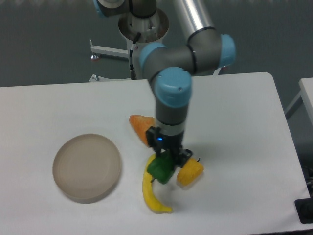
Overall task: Place the green pepper on the plate
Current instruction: 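Carry the green pepper over the banana to above the beige plate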
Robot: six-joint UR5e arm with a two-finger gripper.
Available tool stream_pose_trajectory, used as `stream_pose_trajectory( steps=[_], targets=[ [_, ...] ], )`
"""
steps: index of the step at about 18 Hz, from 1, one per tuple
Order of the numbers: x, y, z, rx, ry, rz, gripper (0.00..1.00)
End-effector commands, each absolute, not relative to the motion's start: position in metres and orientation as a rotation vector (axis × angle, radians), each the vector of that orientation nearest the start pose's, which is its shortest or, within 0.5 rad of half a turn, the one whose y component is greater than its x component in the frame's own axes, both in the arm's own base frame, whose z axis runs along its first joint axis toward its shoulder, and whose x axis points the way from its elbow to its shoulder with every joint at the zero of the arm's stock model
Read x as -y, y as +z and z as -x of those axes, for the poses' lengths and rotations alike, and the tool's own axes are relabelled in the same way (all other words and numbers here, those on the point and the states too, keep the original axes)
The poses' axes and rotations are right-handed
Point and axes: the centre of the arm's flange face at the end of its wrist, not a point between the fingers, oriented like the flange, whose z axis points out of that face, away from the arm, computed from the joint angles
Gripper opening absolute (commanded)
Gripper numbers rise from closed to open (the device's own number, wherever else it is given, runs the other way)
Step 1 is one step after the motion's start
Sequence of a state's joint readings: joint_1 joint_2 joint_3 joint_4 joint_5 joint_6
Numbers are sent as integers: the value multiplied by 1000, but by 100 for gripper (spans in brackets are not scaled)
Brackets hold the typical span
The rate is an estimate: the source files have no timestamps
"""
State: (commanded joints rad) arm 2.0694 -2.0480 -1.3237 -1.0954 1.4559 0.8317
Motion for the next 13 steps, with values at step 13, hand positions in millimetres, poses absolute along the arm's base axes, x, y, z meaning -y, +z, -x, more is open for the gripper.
stream_pose_trajectory(
  steps=[13],
  targets=[
    [-681,313,71,-418,-97,2886,30]
  ],
)
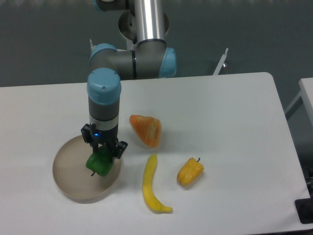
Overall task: Place the green pepper on the plate
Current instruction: 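Carry the green pepper over the banana to above the beige plate, then lower the green pepper onto the plate and open the gripper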
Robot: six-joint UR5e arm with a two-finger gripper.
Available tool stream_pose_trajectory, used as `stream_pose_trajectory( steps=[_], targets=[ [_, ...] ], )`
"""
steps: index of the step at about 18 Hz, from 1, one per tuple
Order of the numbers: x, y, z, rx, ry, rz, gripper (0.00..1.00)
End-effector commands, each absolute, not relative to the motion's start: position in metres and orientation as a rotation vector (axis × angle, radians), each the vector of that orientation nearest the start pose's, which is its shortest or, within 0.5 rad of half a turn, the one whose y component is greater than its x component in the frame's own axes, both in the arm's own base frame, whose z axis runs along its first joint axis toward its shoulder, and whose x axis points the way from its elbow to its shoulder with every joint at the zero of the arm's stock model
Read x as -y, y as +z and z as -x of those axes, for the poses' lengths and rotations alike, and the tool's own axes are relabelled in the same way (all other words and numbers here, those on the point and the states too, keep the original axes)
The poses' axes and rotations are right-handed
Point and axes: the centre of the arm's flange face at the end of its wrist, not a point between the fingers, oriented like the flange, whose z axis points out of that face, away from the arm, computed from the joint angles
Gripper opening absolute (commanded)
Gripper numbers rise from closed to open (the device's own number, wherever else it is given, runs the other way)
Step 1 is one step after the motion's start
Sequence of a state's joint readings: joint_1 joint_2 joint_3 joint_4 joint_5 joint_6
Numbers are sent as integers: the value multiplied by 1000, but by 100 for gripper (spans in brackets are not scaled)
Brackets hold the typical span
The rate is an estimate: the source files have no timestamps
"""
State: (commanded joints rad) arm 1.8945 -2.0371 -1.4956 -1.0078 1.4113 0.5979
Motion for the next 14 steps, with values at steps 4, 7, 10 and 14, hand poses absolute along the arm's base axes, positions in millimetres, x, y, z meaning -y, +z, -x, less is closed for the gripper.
stream_pose_trajectory(
  steps=[4,7,10,14],
  targets=[
    [-675,294,64,-601,-119,2876,30],
    [-677,294,61,-600,-140,2862,30],
    [-681,288,58,-613,-134,2846,30],
    [-685,281,56,-735,-160,2791,30]
  ],
)
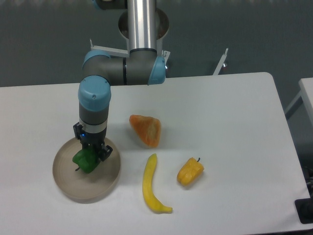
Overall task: Place the green pepper on the plate
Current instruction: 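Lower the green pepper onto the plate and open the gripper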
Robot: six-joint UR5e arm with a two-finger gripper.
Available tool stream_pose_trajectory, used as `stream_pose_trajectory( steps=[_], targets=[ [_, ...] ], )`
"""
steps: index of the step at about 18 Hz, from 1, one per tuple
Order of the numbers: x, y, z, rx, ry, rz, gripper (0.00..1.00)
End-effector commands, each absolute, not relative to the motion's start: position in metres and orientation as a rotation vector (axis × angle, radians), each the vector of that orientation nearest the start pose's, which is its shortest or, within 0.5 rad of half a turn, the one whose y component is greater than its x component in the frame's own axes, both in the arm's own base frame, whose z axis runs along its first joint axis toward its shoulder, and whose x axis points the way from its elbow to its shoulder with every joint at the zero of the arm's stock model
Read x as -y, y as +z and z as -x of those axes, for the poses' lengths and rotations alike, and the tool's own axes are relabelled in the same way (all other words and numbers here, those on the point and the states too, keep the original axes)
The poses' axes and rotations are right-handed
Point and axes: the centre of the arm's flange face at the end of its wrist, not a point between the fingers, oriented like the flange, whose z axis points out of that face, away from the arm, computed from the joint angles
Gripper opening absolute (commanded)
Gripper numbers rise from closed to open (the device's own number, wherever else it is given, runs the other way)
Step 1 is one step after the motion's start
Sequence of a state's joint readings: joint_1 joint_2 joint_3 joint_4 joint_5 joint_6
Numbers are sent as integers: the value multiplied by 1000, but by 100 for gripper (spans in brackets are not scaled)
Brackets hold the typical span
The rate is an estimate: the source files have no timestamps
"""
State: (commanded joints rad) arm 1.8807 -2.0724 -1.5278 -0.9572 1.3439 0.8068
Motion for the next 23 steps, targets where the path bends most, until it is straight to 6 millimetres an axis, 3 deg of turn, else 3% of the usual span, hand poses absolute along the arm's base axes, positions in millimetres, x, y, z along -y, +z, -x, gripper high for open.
stream_pose_trajectory(
  steps=[12,19,20,23],
  targets=[
    [-687,269,56,-769,-178,2792,30],
    [-687,267,56,-771,-181,2794,38],
    [-687,267,56,-771,-181,2794,41],
    [-687,268,57,-767,-179,2794,63]
  ],
)
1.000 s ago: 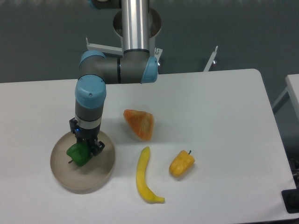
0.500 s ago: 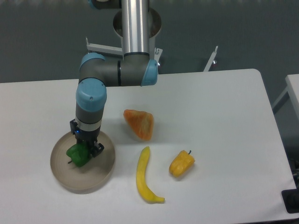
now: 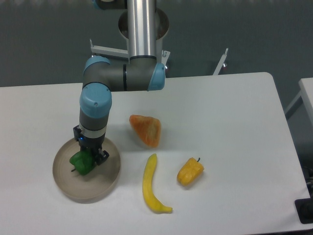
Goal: Place the green pepper on the plate
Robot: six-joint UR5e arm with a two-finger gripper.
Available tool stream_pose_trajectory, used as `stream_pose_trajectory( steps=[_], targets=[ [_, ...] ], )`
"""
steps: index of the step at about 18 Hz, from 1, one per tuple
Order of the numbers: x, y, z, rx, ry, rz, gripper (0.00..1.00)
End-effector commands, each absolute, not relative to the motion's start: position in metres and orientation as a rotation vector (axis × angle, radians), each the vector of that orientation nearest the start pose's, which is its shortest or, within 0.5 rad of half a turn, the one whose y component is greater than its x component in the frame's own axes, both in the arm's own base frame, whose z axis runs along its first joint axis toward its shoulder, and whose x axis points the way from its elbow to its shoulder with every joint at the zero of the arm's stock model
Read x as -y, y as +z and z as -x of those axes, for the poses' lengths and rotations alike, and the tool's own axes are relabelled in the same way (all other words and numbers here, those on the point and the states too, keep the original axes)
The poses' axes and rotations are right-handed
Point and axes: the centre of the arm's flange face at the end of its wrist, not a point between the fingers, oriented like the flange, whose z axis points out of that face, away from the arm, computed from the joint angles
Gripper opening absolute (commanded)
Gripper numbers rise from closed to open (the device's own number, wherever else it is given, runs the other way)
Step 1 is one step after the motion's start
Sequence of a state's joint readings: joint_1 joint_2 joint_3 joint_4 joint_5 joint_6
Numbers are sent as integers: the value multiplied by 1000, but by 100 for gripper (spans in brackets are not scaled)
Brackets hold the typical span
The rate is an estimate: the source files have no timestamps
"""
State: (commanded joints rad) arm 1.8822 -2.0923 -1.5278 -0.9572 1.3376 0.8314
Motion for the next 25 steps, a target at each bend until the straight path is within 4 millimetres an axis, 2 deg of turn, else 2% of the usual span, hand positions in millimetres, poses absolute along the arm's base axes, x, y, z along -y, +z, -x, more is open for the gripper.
stream_pose_trajectory(
  steps=[1,2,4,9,11,15,22,25],
  targets=[
    [-687,269,57,-765,-180,2795,83],
    [-687,269,57,-763,-181,2793,93],
    [-687,273,58,-760,-173,2790,99],
    [-683,290,67,-734,-154,2776,100],
    [-679,300,80,-705,-137,2773,100],
    [-660,330,149,-579,-72,2773,100],
    [-628,347,257,-548,4,2779,100],
    [-616,354,293,-588,99,2797,100]
  ],
)
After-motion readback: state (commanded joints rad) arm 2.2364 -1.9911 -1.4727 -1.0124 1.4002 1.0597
